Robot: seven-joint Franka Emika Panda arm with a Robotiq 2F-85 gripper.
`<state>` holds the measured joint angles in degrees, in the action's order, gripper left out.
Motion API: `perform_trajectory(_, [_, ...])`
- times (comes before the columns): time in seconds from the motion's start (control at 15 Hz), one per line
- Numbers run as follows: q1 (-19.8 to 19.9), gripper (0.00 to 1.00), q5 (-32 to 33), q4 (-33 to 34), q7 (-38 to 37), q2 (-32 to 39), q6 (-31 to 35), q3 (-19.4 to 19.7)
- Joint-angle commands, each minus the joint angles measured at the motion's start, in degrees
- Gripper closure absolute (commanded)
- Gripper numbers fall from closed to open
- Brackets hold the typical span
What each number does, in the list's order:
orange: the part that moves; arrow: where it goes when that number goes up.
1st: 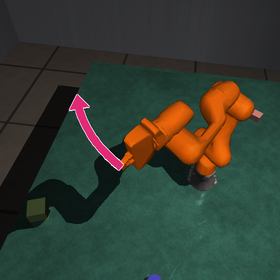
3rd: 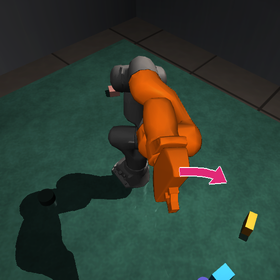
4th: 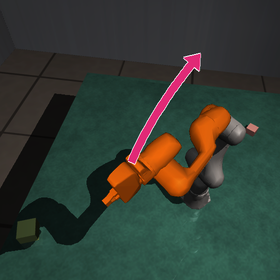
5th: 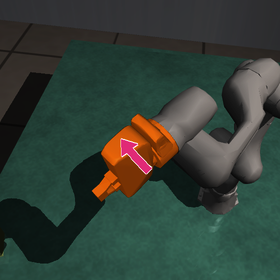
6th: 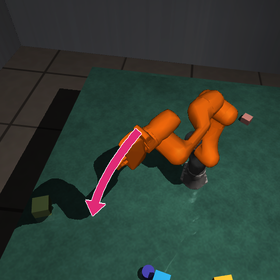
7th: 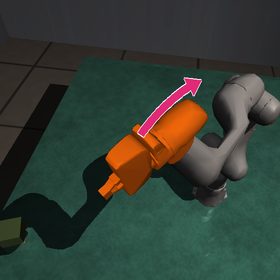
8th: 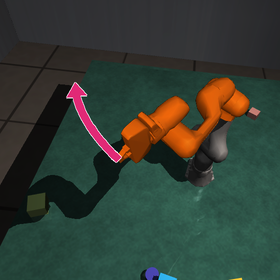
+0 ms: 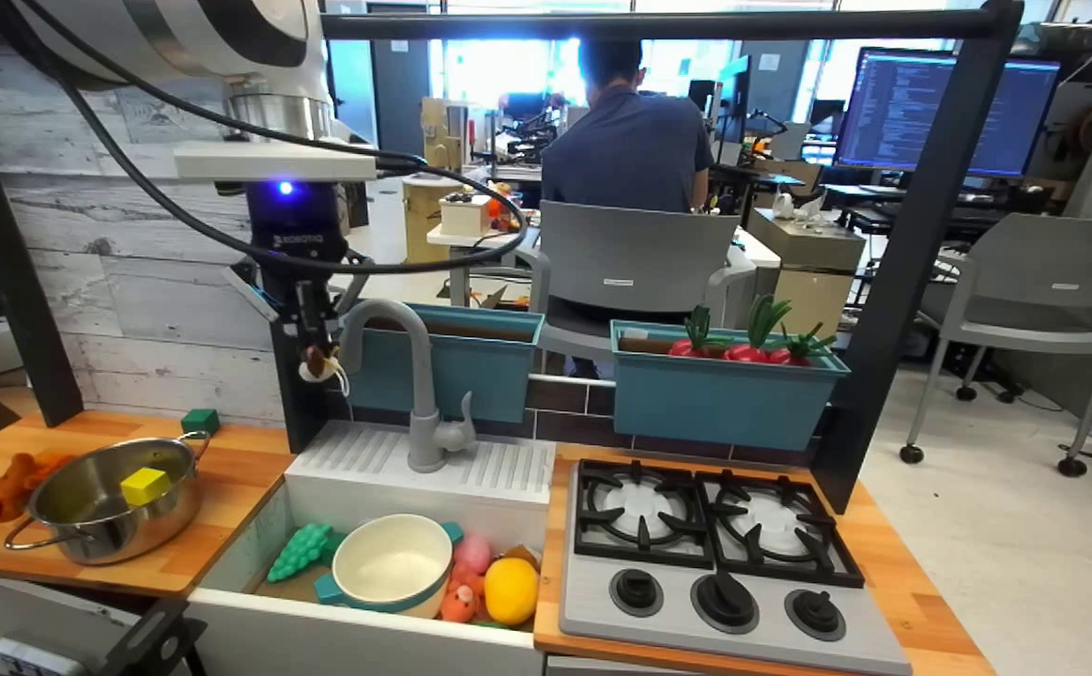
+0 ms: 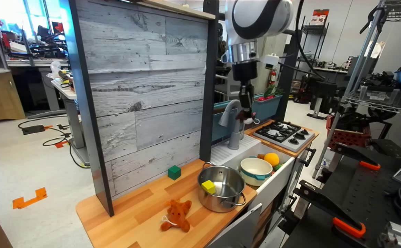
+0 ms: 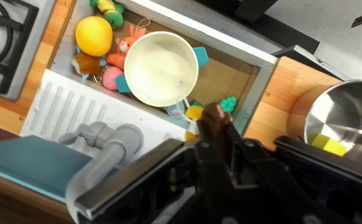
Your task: Remove the toy from the stove and put it on the base top on the left
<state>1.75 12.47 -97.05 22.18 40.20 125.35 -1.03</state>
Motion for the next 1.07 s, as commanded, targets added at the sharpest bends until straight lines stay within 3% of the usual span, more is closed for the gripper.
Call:
perform_trajectory(0.0, [-3.3, 0.97, 4.1, 8.5, 4.3, 4.7, -8.1, -0.9])
perform_trajectory(0.47, [-5.1, 0.97, 9.6, 10.9, 7.4, 7.2, -13.7, 0.8])
perform_trajectory(1.0, [-2.3, 0.97, 13.0, -3.2, 7.4, -1.6, -7.9, 1.6])
